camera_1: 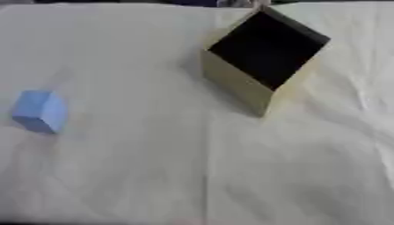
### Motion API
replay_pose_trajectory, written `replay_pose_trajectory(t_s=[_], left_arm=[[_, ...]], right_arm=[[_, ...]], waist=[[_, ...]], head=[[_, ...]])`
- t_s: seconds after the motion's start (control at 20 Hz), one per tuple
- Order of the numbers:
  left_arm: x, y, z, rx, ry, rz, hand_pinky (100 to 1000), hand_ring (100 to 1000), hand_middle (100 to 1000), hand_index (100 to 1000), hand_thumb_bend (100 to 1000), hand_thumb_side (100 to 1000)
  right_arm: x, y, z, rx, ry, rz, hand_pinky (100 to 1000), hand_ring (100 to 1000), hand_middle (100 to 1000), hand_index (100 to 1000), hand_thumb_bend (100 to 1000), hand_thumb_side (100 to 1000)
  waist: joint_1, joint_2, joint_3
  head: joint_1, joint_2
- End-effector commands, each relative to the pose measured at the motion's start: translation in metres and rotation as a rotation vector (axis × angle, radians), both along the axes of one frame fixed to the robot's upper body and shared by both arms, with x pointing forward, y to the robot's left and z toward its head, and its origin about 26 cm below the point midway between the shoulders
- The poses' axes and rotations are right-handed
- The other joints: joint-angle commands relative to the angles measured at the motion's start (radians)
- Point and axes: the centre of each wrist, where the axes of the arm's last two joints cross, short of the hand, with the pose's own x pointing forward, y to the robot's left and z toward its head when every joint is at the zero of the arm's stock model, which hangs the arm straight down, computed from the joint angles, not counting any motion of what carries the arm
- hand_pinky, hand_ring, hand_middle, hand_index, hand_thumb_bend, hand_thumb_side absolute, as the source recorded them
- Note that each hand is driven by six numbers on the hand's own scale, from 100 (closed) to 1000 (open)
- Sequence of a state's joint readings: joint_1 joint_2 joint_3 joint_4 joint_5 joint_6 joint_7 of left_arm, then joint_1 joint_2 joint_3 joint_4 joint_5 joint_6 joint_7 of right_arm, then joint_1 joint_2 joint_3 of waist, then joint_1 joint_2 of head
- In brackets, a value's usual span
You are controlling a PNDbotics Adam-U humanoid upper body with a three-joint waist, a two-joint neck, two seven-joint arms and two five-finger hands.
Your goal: Pick up objects on the table and place them in the box.
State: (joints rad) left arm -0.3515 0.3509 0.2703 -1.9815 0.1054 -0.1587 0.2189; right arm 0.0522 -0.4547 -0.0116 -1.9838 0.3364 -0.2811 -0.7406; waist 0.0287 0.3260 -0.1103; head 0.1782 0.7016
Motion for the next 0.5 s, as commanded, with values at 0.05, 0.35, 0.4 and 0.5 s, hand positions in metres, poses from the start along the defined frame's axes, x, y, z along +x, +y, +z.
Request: replay_pose_trajectory(t_s=[0.05,0.35,0.4,0.5], left_arm=[[-0.005,0.005,0.009,0.035,-0.028,0.018,895,812,657,809,128,824],[-0.012,0.021,0.021,0.201,-0.038,0.096,896,820,691,833,142,786],[-0.013,0.023,0.023,0.245,-0.036,0.110,896,822,699,840,146,783],[-0.016,0.029,0.028,0.334,-0.039,0.130,899,831,727,859,186,746]], right_arm=[[-0.001,-0.001,0.007,-0.021,-0.019,0.003,642,783,598,723,100,801],[-0.001,-0.003,0.007,-0.028,-0.017,-0.003,642,783,599,723,100,800],[-0.002,-0.004,0.007,-0.031,-0.017,-0.004,643,783,599,723,100,815],[-0.003,-0.006,0.006,-0.038,-0.014,-0.010,643,783,599,723,100,799]], waist=[[0.000,-0.016,0.002],[0.005,-0.023,0.008],[0.007,-0.025,0.009],[0.011,-0.029,0.012]], head=[[-0.005,-0.006],[-0.030,-0.005],[-0.036,-0.004],[-0.050,-0.002]])
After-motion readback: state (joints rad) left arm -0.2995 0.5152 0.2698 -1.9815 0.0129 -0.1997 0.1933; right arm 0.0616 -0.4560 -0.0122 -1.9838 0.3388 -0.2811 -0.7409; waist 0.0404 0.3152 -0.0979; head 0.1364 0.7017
